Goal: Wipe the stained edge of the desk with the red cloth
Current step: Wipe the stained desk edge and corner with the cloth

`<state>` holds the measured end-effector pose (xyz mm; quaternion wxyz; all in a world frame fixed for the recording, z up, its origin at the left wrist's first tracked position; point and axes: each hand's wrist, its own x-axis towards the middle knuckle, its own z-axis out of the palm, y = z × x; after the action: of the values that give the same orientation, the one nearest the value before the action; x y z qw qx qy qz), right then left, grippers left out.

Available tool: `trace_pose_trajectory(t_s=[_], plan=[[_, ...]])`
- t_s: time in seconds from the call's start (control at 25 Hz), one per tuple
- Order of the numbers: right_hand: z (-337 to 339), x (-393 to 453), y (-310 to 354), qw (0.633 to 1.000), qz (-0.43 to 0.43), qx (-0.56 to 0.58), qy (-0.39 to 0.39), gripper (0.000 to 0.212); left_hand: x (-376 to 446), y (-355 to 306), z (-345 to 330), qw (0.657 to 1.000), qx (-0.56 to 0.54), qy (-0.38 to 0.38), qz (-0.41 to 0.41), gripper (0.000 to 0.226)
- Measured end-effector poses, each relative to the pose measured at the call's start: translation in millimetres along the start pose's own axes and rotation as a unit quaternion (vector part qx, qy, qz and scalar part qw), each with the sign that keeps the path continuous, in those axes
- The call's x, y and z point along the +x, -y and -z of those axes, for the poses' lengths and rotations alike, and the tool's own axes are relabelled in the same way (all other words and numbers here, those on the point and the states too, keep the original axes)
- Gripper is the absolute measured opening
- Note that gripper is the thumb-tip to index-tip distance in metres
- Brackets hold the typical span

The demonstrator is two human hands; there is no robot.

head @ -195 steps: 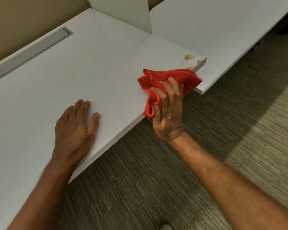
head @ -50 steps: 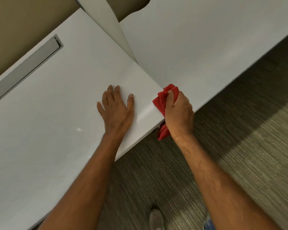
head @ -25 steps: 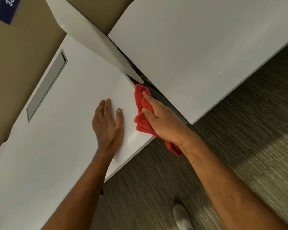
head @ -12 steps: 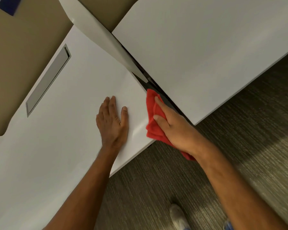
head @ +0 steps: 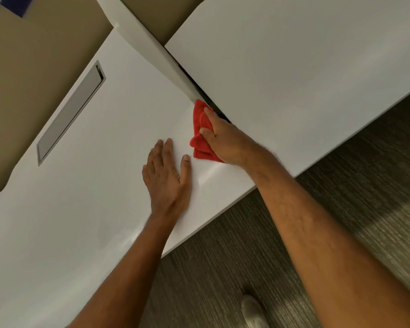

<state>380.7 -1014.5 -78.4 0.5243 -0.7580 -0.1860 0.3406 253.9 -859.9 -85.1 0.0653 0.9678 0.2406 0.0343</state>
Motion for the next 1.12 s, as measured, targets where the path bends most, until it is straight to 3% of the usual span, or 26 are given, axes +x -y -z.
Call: trace_pose_trajectory(t_s=[0.12, 0.32, 0.44, 0.6, 0.76, 0.96, 1.12], plan=[[0, -13, -5, 0.999, -0.004, 0.036, 0.004, 0.064, -1, 0, 1, 1.0, -0.002, 0.003, -0.001, 0.07], [-10, -104, -43, 0.994, -0.028, 0.101, 0.013, 0.063, -1, 1, 1, 1.0, -0.004, 0.003, 0.0, 0.071], [-9, -104, -43, 0.995, -0.036, 0.09, 0.006, 0.064, -1, 0, 1, 1.0, -0.002, 0.002, 0.002, 0.071], [-6, -40, -13, 0.999, -0.013, -0.031, -0.019, 0.067, -2, -1, 2, 1.0, -0.008, 0.009, 0.003, 0.071], [-12, -1, 8, 0.977, 0.017, -0.195, -0.09, 0.067, -2, -4, 2, 1.0, -0.009, 0.012, 0.006, 0.072], [-25, -48, -10, 0.944, 0.069, -0.297, -0.127, 0.065, -1, 0, 1, 1.0, -0.011, 0.012, 0.002, 0.07], [-41, -95, -26, 0.914, 0.062, -0.364, -0.165, 0.065, -1, 3, -2, 1.0, -0.013, 0.009, 0.0, 0.071]])
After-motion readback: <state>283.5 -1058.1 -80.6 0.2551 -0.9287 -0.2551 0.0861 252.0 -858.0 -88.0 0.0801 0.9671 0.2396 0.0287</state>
